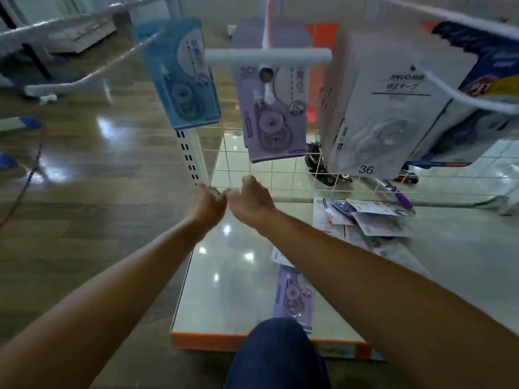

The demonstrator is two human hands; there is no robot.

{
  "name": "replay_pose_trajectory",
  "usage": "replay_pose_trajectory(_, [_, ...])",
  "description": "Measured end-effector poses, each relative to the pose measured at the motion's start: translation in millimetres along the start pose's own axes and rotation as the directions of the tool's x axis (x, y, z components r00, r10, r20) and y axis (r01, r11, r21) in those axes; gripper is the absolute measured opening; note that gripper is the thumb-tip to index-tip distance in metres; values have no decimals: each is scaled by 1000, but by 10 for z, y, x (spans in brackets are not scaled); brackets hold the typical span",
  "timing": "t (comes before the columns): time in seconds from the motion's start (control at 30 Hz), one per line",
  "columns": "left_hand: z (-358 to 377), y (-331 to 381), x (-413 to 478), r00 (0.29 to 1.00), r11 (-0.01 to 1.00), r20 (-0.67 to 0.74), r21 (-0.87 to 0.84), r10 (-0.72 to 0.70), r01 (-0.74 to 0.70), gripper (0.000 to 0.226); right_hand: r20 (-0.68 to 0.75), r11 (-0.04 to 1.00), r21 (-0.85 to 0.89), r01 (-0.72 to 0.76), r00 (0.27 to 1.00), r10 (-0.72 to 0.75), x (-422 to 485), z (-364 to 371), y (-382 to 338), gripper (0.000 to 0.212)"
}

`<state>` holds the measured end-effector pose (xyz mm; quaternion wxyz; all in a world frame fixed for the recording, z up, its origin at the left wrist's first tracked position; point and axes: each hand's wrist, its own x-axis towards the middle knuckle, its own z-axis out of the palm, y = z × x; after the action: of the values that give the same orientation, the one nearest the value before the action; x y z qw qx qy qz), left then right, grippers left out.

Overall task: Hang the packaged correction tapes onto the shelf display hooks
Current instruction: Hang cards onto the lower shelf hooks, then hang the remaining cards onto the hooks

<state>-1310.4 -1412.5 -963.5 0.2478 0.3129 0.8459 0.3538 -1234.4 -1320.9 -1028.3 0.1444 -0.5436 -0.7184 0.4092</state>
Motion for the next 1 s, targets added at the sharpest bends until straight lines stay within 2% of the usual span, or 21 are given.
replay_pose_trajectory(0.07, [299, -135, -171, 981, 995, 191, 101, -44, 25, 33, 102, 998, -44, -42, 994, 47, -582, -376, -70, 50])
replay_pose_trajectory(0.1, [453, -202, -291, 964, 983, 259, 184, -67, 19, 38, 137, 993, -54, -110, 984, 116, -682, -441, 79, 49])
replay_pose_trajectory(0.17, [706, -268, -439, 926, 958, 349, 284, -146, 44, 43, 142, 963, -90, -253, 954, 264, -814, -515, 455, 47])
replay_pose_trajectory(0.27, [1027, -340, -654, 844, 943, 468, 310, -261, 120, 32, 109, 891, -76, -449, 884, 455, -879, -530, 927, 45])
replay_pose_trajectory(0.37, [1206, -429, -763, 780, 923, 529, 352, -334, 156, 35, 120, 852, -45, -521, 844, 523, -1018, -540, 1275, 51])
replay_pose_trajectory(0.47, [1297, -501, -766, 777, 906, 507, 377, -374, 190, 32, 97, 811, 29, -584, 809, 580, -1099, -456, 1473, 59])
replay_pose_trajectory(0.6, [1422, -543, -816, 722, 899, 537, 285, -437, 332, 24, 97, 736, 153, -660, 751, 653, -1164, -323, 1544, 55])
replay_pose_trajectory(0.67, [1483, -517, -835, 703, 885, 539, 241, -463, 398, 12, 122, 707, 227, -670, 740, 662, -1161, -289, 1578, 51])
replay_pose_trajectory(0.73, [1500, -492, -827, 675, 862, 557, 170, -483, 477, 11, 158, 672, 328, -664, 740, 654, -1151, -321, 1599, 46])
replay_pose_trajectory(0.9, [1390, -459, -791, 575, 749, 647, -8, -502, 663, 12, 184, 631, 430, -646, 747, 639, -1080, -536, 1642, 31])
replay_pose_trajectory(1.0, [1312, -391, -790, 521, 666, 729, -120, -445, 737, 15, 248, 608, 463, -645, 753, 609, -1053, -637, 1528, 19])
